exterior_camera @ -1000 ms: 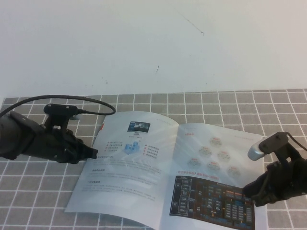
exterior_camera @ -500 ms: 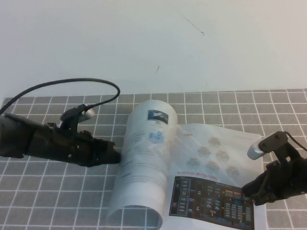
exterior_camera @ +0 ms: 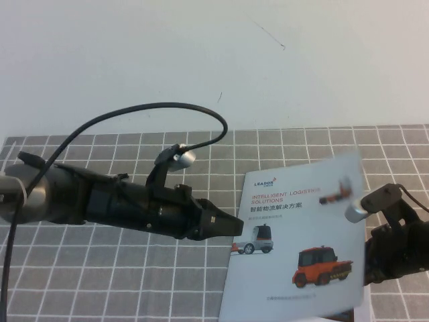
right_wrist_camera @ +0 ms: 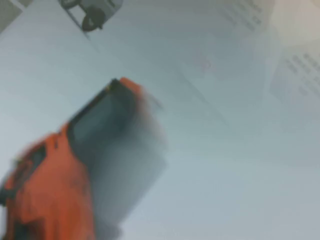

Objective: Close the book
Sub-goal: 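Close the open booklet and leave it lying on the table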

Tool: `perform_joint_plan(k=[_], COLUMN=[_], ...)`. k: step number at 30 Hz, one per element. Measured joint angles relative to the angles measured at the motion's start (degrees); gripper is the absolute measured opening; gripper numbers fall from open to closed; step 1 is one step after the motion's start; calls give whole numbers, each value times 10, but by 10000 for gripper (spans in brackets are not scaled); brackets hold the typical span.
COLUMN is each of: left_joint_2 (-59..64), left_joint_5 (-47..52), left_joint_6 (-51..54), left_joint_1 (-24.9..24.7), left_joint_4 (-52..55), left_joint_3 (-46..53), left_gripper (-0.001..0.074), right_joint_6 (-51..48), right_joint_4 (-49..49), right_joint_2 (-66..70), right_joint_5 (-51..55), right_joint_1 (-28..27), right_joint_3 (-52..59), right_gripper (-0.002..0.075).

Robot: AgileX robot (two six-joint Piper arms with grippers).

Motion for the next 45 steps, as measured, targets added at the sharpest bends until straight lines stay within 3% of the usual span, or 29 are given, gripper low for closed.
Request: perform_joint_plan(k=[11,15,21,28,38,45], left_joint_2=[-91,-156,-239,-332,-485,-591], left_joint_5=[-43,-113,-195,-217,-235,-272], left_joint_6=[5,-4,-107,-167,-262,-311], left_joint_1=[9,21,60,127,150,150], left_joint_4=[18,109,258,323,493,552], left_joint_3=[0,0,0,0,6,60], left_gripper=[-3,-3,-3,-3,-3,-3], right_joint_6=[35,59,65,66,75,211], right_joint_4=[-60,-104,-129,-172,-191,-303], right_joint_2=[-54,-121,-244,-379,-534,-652], right_joint_5=[-4,-11,-11,-7,71,94], right_joint_1=[0,-15,-79,-147,-155,-155], right_joint_3=[6,6,6,10,10,11], right_gripper=[-2,-2,-2,-2,-2,-2])
